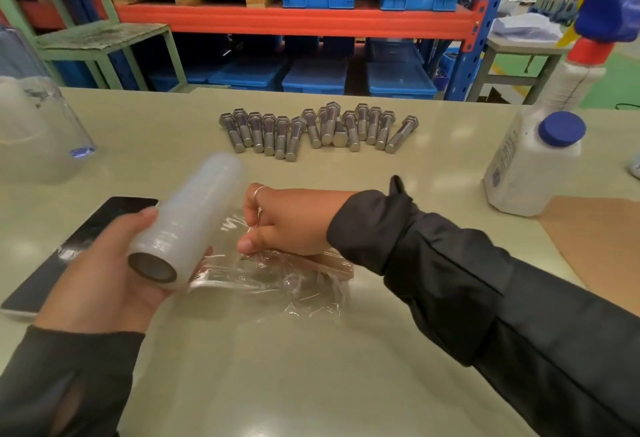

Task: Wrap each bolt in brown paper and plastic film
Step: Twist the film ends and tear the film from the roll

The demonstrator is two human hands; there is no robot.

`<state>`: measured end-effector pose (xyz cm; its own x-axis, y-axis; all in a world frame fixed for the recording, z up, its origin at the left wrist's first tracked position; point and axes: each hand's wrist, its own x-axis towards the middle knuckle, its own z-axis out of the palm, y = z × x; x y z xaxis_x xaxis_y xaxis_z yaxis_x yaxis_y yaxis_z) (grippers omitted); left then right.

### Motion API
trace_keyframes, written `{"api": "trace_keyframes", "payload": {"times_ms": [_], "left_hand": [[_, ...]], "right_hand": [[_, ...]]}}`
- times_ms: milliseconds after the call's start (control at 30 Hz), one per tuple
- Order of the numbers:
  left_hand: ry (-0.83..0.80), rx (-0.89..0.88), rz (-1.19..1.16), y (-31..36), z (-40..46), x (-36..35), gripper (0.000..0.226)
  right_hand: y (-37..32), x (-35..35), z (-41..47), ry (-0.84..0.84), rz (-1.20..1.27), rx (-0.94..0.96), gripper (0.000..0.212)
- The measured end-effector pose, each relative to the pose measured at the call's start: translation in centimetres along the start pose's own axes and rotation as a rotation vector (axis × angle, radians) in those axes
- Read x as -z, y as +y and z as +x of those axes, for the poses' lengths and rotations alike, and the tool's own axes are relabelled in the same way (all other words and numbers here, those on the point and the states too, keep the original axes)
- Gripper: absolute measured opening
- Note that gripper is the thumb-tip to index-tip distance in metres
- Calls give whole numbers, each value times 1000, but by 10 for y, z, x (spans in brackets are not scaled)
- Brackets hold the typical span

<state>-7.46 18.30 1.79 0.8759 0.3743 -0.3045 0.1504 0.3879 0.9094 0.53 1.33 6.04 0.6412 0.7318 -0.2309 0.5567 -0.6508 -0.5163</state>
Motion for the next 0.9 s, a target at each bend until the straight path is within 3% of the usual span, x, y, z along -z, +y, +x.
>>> {"api": "trace_keyframes", "payload": {"times_ms": [167,300,400,467,500,567,700,800,900], "left_hand": [[5,-81,67,-3,-7,-2,47],[92,-236,198,-10,-26,-31,30],[91,-310,305,-15,-34,-45,38],[73,-396,468,-21,-42,-52,47],[52,-432,586,-27,-45,-53,53],[-25,-474,785,-36,-51,-56,66],[-66,-494,928,-29,-43,-48,74],[-60,-565,1134,-27,-38,-47,56],[-69,-605,1220,-28,-32,-46,57]], "right_hand": [[0,-21,6,94,65,-28,26],[7,-28,-1,215,234,-59,23],[15,-12,-10,255,713,-154,24],[15,-6,-16,182,1135,-167,22],[14,-6,-17,148,1228,-172,26],[11,-11,-16,128,1135,-236,37],[-1,-10,-16,235,924,-267,50],[-3,-11,-19,387,576,-234,75],[4,-9,-34,486,350,-220,98]]}}
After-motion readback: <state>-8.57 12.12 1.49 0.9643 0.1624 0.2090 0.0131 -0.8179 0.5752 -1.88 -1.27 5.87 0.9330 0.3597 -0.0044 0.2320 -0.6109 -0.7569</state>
